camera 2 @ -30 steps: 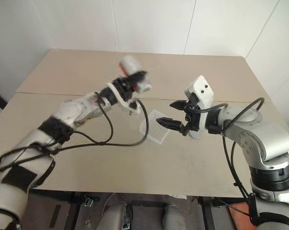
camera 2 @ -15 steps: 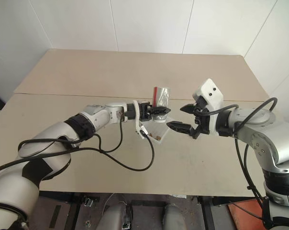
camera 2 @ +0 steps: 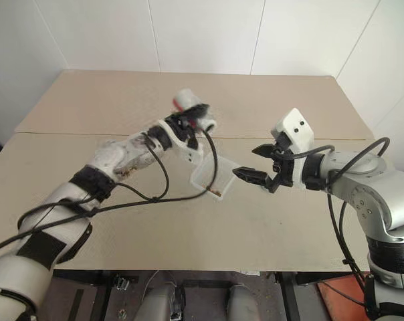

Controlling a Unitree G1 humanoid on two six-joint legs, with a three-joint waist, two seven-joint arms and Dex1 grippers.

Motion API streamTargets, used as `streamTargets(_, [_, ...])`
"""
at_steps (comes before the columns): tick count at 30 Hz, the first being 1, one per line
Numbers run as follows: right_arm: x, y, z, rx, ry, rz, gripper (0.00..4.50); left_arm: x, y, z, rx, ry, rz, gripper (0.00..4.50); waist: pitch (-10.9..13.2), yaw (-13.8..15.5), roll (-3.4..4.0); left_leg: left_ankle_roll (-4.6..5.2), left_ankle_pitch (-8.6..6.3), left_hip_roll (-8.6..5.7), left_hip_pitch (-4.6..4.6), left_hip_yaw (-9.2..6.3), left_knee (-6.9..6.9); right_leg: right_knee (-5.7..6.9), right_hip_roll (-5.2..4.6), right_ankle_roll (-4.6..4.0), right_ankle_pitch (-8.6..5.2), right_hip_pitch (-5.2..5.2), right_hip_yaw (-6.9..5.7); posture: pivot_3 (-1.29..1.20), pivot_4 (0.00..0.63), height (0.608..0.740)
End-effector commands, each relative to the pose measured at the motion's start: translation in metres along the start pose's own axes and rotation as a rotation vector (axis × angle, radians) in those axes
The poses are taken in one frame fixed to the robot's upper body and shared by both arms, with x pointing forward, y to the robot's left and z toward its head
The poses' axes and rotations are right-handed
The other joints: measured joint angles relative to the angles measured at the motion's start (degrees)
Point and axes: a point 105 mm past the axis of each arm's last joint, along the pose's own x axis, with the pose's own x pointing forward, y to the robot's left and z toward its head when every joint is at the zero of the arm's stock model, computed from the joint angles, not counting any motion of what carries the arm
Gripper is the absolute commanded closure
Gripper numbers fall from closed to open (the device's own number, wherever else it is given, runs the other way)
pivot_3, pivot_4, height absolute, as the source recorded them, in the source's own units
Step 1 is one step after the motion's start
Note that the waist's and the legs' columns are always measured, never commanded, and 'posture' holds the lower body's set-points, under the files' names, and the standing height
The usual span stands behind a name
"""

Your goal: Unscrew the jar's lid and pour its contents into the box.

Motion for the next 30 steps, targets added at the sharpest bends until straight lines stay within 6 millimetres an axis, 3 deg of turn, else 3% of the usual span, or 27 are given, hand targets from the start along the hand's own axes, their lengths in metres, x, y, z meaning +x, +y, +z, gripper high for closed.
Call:
streamTargets(1, [-0.003, -0.002, 0.018, -0.031, -0.1, -0.015, 0.04, -0.017, 0.013, -0.022, -0.647, 0.127, -0.049, 2.51, 0.0, -0.1, 0.0, 0.0, 0.0, 0.0, 0.01, 0.0, 0.02, 0.01, 0.01, 0.0, 0.0, 0.01, 0.01, 0.0, 0.15, 0.74])
streamTargets(5, [0.001, -0.001, 0.02, -0.004, -0.138, -0.007, 0.04, -0.04, 0.001, -0.03, -1.096, 0.158, -0.07, 2.51, 0.0, -0.2, 0.0, -0.01, 0.0, -0.03, 0.07, -0.1, 0.04, 0.01, 0.08, 0.01, 0.0, 0.08, 0.02, 0.0, 0.15, 0.74])
streamTargets(8, [0.003, 0.0, 0.021, 0.006, -0.15, 0.0, 0.04, -0.054, -0.01, -0.034, -1.279, 0.157, -0.04, 2.51, 0.0, -0.1, 0.01, 0.0, 0.0, -0.06, 0.11, -0.25, 0.04, -0.02, 0.08, 0.01, 0.0, 0.16, 0.02, 0.0, 0.15, 0.74])
streamTargets(15, [0.006, 0.002, 0.022, 0.018, -0.158, 0.009, 0.04, -0.071, -0.052, -0.036, -1.299, 0.181, -0.038, 2.51, 0.0, 0.1, 0.01, 0.02, -0.01, -0.11, 0.34, -0.57, 0.04, -0.1, 0.08, 0.01, 0.01, 0.46, -0.03, 0.0, 0.15, 0.74])
streamTargets(18, [0.006, 0.004, 0.022, 0.016, -0.16, 0.014, 0.04, -0.075, -0.06, -0.037, -1.29, 0.172, -0.021, 2.51, 0.0, 0.1, 0.01, 0.03, -0.02, -0.11, 0.54, -0.62, 0.02, -0.16, 0.08, 0.01, 0.01, 0.7, -0.07, 0.0, 0.15, 0.74])
streamTargets(26, [0.007, 0.008, 0.019, 0.008, -0.156, 0.028, 0.0, -0.09, -0.071, -0.036, -1.264, 0.156, -0.023, 0.02, 0.0, 0.1, 0.02, 0.04, -0.03, -0.1, 0.59, -0.65, 0.01, -0.17, 0.07, 0.0, 0.01, 0.76, -0.07, 0.0, 0.15, 0.74])
streamTargets(30, [0.007, 0.01, 0.018, 0.006, -0.153, 0.03, 0.0, -0.103, -0.068, -0.038, -1.251, 0.168, -0.023, 0.02, 0.0, 0.1, 0.02, 0.04, -0.03, -0.09, 0.6, -0.67, 0.01, -0.17, 0.08, 0.0, 0.01, 0.76, -0.07, 0.0, 0.15, 0.74])
